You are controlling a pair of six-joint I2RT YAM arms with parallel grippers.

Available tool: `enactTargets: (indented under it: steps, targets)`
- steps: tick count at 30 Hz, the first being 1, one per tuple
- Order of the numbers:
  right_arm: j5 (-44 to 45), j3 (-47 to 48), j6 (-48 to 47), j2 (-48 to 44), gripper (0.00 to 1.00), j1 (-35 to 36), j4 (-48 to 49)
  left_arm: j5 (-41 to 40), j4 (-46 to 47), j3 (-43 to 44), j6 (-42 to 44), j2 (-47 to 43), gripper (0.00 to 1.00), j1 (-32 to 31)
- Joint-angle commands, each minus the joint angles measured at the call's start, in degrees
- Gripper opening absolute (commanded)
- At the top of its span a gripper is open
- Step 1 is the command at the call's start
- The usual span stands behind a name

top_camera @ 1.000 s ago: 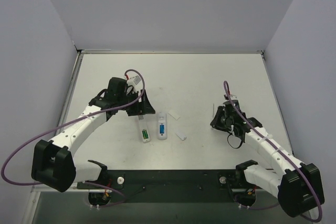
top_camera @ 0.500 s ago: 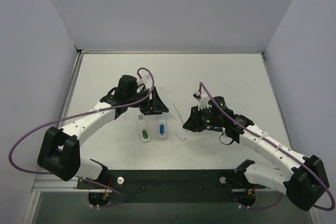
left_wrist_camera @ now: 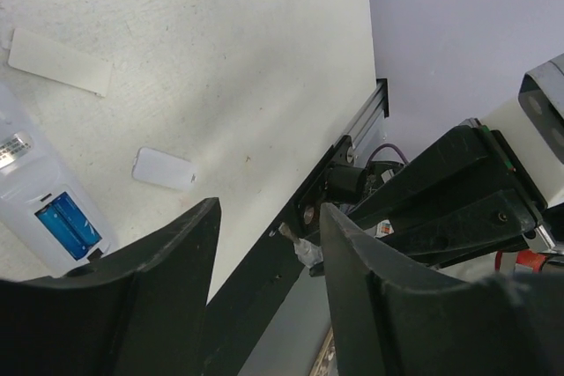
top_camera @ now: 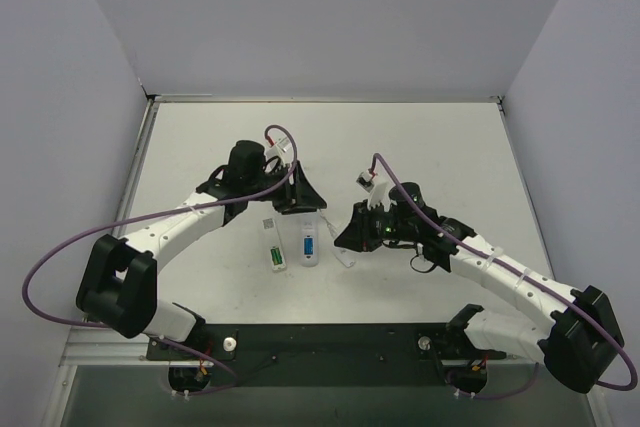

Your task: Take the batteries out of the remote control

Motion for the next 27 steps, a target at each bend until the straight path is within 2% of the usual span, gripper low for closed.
enactTargets:
  steps: [1, 4, 5, 7, 8, 10, 11, 12, 13, 15, 16, 17, 18, 20, 24, 27]
  targets:
    - [-3.9, 0.0, 1.5, -0.2, 0.0, 0.4, 4.3, 2.1, 5.2, 0.5, -2.2, 0.1, 0.56, -0.2]
    - [-4.1, 0.2, 1.8, 0.4, 0.0, 0.4, 4.1, 3.0, 7.8, 0.0, -3.4, 0.0, 0.41, -0.2]
    - [-4.0, 0.1, 1.9, 0.5, 0.0, 0.4, 4.1, 3.2, 8.0, -0.2, -3.6, -0.1, 0.29, -0.2]
    - [-3.7, -0.1, 2.3, 0.4, 0.0, 0.4, 4.1, 3.4, 7.6, -0.8, -4.4, -0.1, 0.15, -0.2]
    - [-3.6, -0.1, 2.4, 0.4, 0.0, 0.4, 4.4, 3.7, 7.6, -0.9, -4.8, -0.1, 0.0, -0.1]
    - [-3.2, 0.3, 2.5, 0.3, 0.0, 0.4, 4.2, 4.3, 8.4, -1.9, -6.4, -0.3, 0.0, -0.1]
    - [-1.9, 0.5, 2.4, 0.1, 0.05, 0.4, 3.6, 4.2, 8.8, -2.2, -7.4, -0.7, 0.0, 0.0]
    - [-0.9, 0.5, 1.9, -0.5, 0.12, 0.3, 3.5, 3.9, 9.0, -2.4, -9.1, -0.8, 0.0, 0.0]
    - [0.2, 0.3, 1.6, -0.9, 0.29, 0.5, 3.6, 3.6, 8.8, -2.8, -10.2, -1.0, 0.0, 0.3]
    - [4.4, -0.9, 0.0, -3.6, 0.51, 0.6, 6.4, 2.9, 9.6, -3.6, -15.2, -2.0, 0.0, 1.0]
    - [6.6, -2.4, -0.8, -4.9, 0.56, 1.3, 8.6, 2.9, 13.0, -4.4, -17.6, -2.3, 0.0, 1.3]
    - [8.5, -5.8, -1.8, -6.3, 0.59, 2.0, 15.0, 2.6, 15.4, -6.3, -20.1, -3.1, 0.0, 1.6]
    - [11.8, -8.1, -3.2, -9.0, 0.6, 2.4, 19.0, 2.3, 18.0, -7.3, -25.7, -3.5, 0.0, 1.7]
    - [14.3, -12.9, -7.1, -11.1, 0.6, 3.9, 29.7, 1.4, 24.4, -10.6, -30.9, -4.8, 0.0, 2.4]
    - [15.6, -13.9, -12.7, -11.6, 0.58, 5.1, 36.0, -3.4, 33.2, -15.4, -43.2, -7.0, 0.0, 2.9]
    - [14.1, -14.2, -16.2, -10.7, 0.51, 6.9, 40.0, -6.0, 37.5, -17.6, -47.3, -9.3, 0.0, 2.7]
